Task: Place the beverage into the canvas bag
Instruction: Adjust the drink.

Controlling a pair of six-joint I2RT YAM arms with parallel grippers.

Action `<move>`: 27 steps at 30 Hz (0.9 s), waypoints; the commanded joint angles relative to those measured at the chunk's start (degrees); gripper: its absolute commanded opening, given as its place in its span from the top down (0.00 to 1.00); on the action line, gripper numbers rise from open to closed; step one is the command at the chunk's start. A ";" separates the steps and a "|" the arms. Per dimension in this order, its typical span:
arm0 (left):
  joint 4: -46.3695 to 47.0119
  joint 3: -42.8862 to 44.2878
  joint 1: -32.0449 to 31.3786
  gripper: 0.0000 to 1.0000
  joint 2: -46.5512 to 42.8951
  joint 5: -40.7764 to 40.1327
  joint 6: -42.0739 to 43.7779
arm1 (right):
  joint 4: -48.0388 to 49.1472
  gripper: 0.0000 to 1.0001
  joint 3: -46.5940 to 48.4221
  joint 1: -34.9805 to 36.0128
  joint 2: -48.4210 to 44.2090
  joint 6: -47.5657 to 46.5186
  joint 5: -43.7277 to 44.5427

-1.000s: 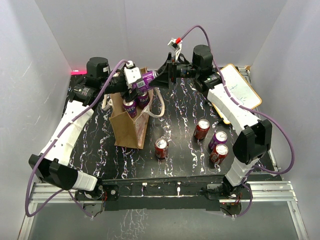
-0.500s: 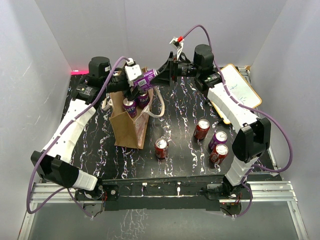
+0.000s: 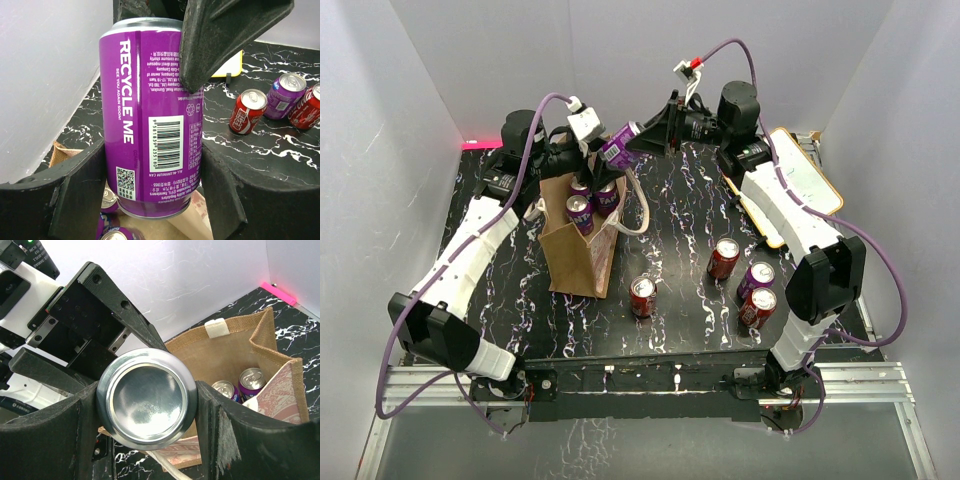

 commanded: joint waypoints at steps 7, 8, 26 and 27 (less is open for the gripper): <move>5.87 4.01 -0.25 1.00 -1.17 1.70 -2.62 | 2.99 0.92 3.39 -1.02 -0.48 3.32 9.09; 6.04 4.71 -0.27 1.00 -0.85 1.81 -3.28 | 2.74 0.92 3.57 -1.00 -0.47 3.46 9.34; 3.98 8.32 0.14 1.00 -0.85 3.78 -2.37 | 1.36 0.44 -2.43 -3.46 1.52 3.83 10.38; 3.89 8.24 0.28 1.00 -1.11 3.78 -2.28 | 1.03 0.43 -2.44 -3.46 1.69 3.54 10.45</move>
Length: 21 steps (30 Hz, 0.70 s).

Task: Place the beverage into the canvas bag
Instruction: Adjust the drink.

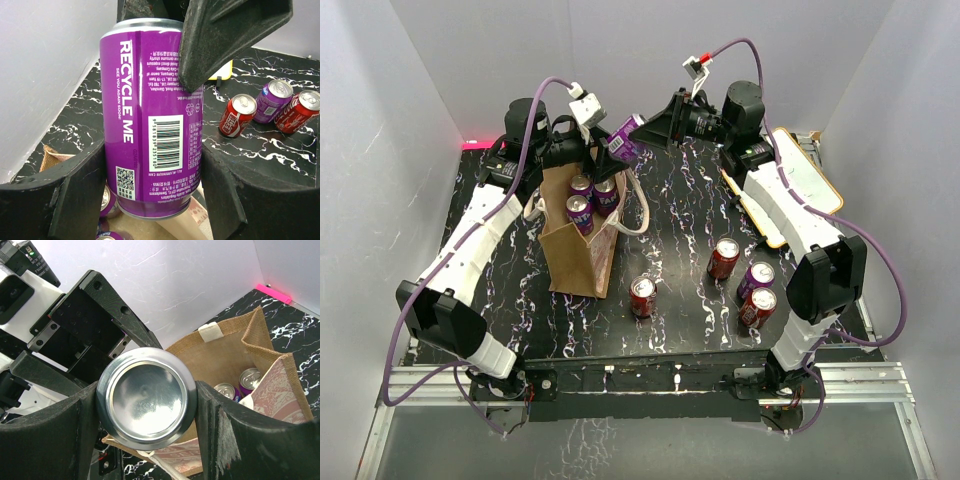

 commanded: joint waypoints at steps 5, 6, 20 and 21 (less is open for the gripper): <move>6.47 1.99 1.19 1.00 -6.03 1.69 1.76 | -3.40 0.34 -1.75 -2.28 1.71 -3.18 8.30; 6.45 1.83 1.28 1.00 -6.24 1.67 1.94 | -3.55 0.33 -1.98 -2.28 1.63 -3.34 8.35; 3.64 2.48 1.65 1.00 -5.82 4.67 7.48 | 1.94 0.20 -1.90 -0.31 1.53 0.13 -0.91; 3.66 2.66 1.66 1.00 -5.65 4.62 7.41 | 2.34 0.20 -2.30 -0.27 1.43 0.38 -1.23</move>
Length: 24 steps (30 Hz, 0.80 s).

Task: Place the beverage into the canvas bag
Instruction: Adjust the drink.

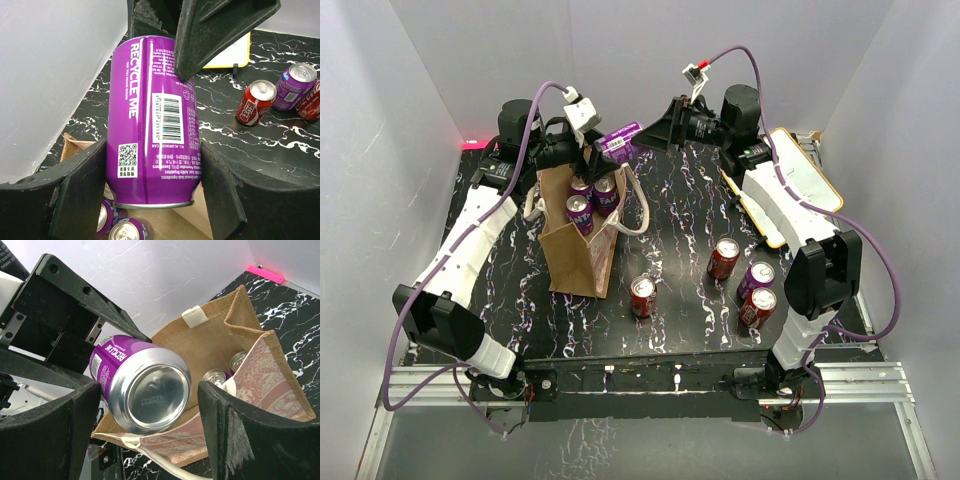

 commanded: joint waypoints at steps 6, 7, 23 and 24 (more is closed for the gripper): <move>6.30 4.22 -0.13 1.00 -4.10 5.41 1.12 | 4.59 0.19 -2.86 0.44 -1.18 0.95 -1.73; 6.62 4.35 -0.11 1.00 -4.04 5.40 0.60 | 4.43 0.19 -3.49 0.33 -1.33 0.92 -1.43; 7.46 4.54 -0.11 1.00 -4.55 5.34 -0.38 | 2.03 0.19 -7.74 -0.93 -1.56 -1.29 -0.90; 7.59 4.70 -0.11 1.00 -4.48 5.38 -0.55 | 1.80 0.20 -7.78 -0.82 -1.56 -1.24 -1.05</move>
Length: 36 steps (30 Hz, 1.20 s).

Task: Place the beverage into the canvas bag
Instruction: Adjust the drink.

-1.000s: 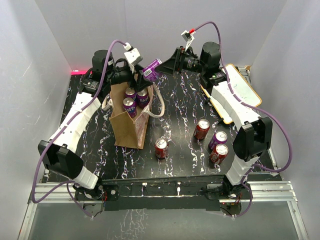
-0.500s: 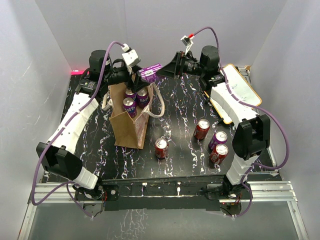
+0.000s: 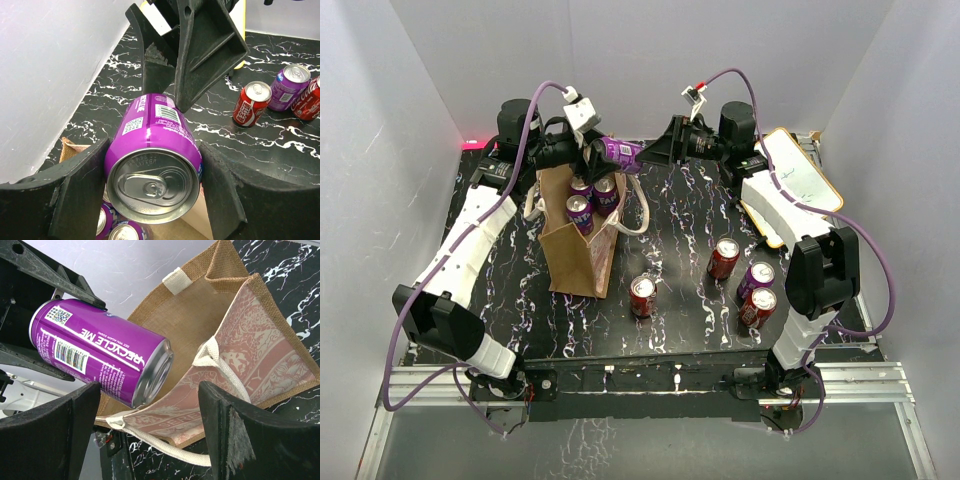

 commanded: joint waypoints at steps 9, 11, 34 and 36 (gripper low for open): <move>10.23 6.80 -0.31 1.00 -3.18 2.93 -5.21 | -1.18 0.21 1.63 1.62 -0.12 -3.35 0.56; 10.28 7.25 -0.35 1.00 -2.99 3.10 -5.42 | -1.22 0.21 2.13 2.02 0.17 -3.57 0.22; 6.07 1.51 -0.17 1.00 -5.35 5.03 -0.70 | 0.29 0.32 8.50 -1.10 0.06 -3.49 -0.15; 6.32 1.78 -0.13 1.00 -5.24 5.35 -1.01 | -0.71 0.36 9.45 -1.09 0.99 -3.54 0.01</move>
